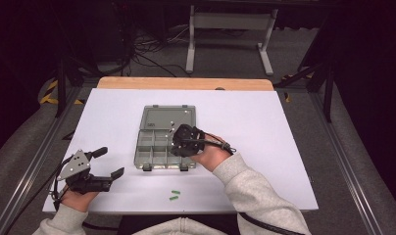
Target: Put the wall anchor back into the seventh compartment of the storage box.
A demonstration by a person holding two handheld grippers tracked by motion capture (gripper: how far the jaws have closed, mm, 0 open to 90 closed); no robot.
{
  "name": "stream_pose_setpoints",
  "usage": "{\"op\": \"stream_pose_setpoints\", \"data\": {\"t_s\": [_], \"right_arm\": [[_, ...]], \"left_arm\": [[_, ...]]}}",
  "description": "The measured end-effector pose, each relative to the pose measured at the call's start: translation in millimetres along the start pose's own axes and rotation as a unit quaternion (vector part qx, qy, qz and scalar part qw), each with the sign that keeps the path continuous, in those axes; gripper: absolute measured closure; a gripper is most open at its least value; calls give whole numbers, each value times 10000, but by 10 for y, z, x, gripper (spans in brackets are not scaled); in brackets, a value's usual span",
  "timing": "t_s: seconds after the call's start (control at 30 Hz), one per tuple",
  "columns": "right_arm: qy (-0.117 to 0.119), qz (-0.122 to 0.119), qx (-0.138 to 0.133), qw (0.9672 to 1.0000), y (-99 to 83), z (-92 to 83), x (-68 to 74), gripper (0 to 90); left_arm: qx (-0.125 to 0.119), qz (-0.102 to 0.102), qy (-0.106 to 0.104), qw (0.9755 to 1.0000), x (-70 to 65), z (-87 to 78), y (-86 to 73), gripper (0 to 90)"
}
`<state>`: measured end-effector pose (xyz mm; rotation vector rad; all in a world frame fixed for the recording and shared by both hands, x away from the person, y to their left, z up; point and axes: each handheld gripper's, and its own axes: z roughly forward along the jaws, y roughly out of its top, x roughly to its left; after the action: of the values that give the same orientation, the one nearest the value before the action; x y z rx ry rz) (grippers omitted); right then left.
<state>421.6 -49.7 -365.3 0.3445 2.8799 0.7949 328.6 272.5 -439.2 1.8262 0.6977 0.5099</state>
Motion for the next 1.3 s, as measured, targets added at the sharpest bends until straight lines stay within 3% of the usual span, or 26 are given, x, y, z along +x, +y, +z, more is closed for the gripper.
{"op": "stream_pose_setpoints", "data": {"t_s": [0.47, 1.3], "right_arm": [[-140, 214, 1, 9997, 32, 33, -170, 839], [-1, 281, 275, 9992, -54, 394, -177, 838]], "left_arm": [[3, 12, -3, 10000, 2, 2, -1, 81], [-4, 0, -11, 10000, 1, -2, -1, 81]]}}
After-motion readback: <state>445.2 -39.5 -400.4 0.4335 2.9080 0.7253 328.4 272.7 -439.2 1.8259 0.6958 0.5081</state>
